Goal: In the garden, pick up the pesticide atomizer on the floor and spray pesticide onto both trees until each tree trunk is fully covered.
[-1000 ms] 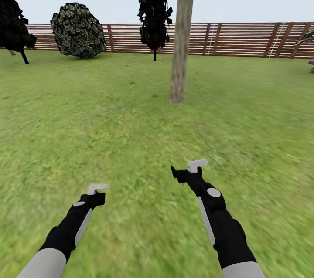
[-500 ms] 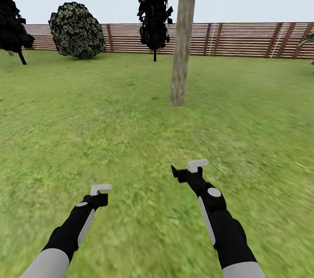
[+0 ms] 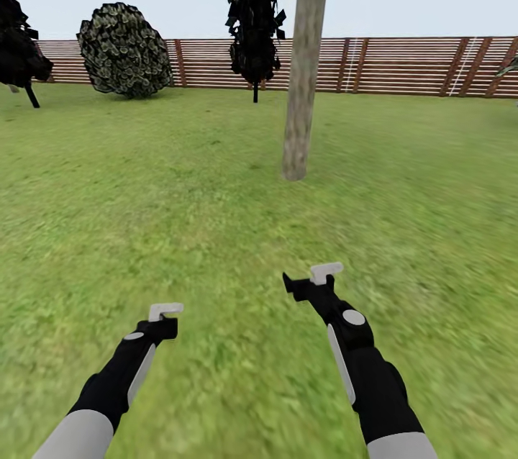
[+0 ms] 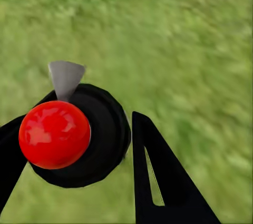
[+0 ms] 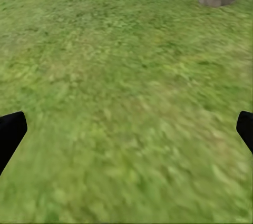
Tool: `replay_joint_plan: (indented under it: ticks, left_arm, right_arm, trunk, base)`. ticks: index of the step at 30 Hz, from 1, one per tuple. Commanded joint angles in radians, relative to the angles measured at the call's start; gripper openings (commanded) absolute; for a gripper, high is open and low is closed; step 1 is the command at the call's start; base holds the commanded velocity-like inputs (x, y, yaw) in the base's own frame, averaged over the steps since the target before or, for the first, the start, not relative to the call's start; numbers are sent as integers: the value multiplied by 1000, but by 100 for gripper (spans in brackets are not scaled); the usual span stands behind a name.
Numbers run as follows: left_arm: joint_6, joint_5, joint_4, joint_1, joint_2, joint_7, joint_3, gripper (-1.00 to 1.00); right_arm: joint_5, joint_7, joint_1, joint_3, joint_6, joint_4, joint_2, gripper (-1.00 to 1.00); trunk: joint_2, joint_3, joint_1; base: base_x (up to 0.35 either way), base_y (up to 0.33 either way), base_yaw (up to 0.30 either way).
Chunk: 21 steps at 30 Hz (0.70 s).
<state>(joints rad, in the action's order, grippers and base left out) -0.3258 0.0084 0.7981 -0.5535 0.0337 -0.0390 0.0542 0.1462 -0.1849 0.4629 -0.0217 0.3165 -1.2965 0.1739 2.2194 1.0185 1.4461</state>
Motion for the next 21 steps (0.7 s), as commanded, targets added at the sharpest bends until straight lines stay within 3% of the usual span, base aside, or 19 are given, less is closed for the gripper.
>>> replay_joint_plan:
  ticks: [1, 21]
  left_arm:
    - [-6, 1, 2, 0, 0, -2, 0, -100]
    - [-6, 1, 0, 0, -1, -2, 0, -100]
  right_arm:
    - [10, -6, 0, 1, 5, -3, 1, 100]
    - [13, -4, 0, 2, 6, -1, 1, 100]
  trunk:
    - [0, 1, 0]
    - [0, 1, 0]
  base:
    - [339, 0, 0]
    - [339, 0, -18]
